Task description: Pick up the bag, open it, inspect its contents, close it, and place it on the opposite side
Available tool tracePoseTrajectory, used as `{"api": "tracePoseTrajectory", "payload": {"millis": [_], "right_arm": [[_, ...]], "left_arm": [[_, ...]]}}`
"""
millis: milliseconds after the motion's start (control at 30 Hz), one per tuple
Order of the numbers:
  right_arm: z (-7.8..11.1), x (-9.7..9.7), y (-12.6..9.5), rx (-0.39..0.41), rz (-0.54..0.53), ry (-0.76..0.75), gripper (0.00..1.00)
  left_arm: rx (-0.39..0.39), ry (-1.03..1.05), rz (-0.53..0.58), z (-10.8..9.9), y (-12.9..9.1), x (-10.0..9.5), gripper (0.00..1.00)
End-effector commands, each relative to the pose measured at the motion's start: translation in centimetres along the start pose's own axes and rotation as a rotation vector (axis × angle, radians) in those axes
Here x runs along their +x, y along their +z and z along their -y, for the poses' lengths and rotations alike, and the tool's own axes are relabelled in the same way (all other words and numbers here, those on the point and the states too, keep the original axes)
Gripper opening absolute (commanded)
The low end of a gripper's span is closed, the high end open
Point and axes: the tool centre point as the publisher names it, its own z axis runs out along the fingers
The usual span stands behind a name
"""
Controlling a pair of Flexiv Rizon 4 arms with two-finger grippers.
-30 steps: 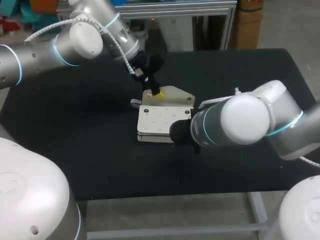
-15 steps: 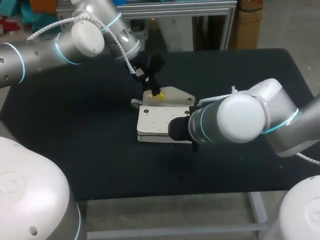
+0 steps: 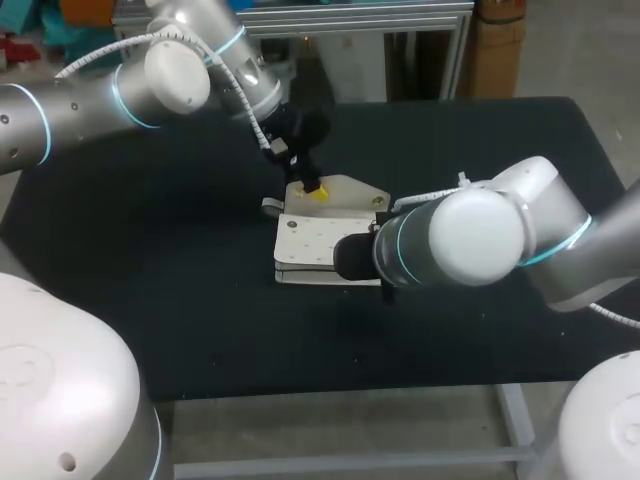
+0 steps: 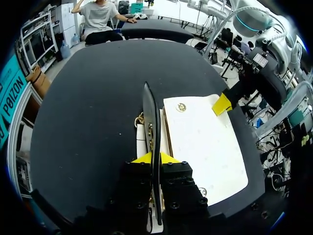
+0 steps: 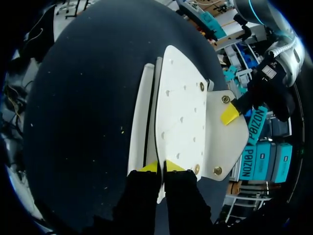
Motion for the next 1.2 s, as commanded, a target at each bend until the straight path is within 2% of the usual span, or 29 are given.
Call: {"api": "tracePoseTrajectory", "payload": {"millis": [33,433,600,833,900,1033,1100,1200], "right_arm": [[0.1,0.5,0.2,-0.001,0.095,0.007,0.00],[0.1,0.6,0.3,0.008,0.091,0.023,0.00],[0.1,0.6,0.3,0.008,0.091,0.023,0.00],[0.1,0.6,0.3,0.008,0.091,0.023,0.00],[0.1,0.6,0.3,0.008,0.091,0.023,0.00],[0.1,0.6,0.3,0.008,0.091,0.023,0.00],[0.1,0.6,0.3,0.008,0.091,0.023,0.00],[0.1,0.6,0.3,0.008,0.091,0.023,0.00]], "left_arm": [[0.010,0.029,0.048,-0.1,0.2,1.5,0.00],[0.077,0.237,0.253,-0.5,0.8,5.3,0.00],[0.063,0.269,0.283,-0.5,1.1,6.4,0.00],[0.050,0.263,0.296,-0.3,1.3,6.9,0.00],[0.054,0.253,0.304,-0.3,1.0,6.9,0.42],[0.068,0.245,0.314,-0.1,0.3,6.8,0.91],[0.077,0.236,0.323,0.0,-0.1,6.8,0.92],[0.105,0.228,0.335,0.1,-0.7,6.8,0.87]]}}
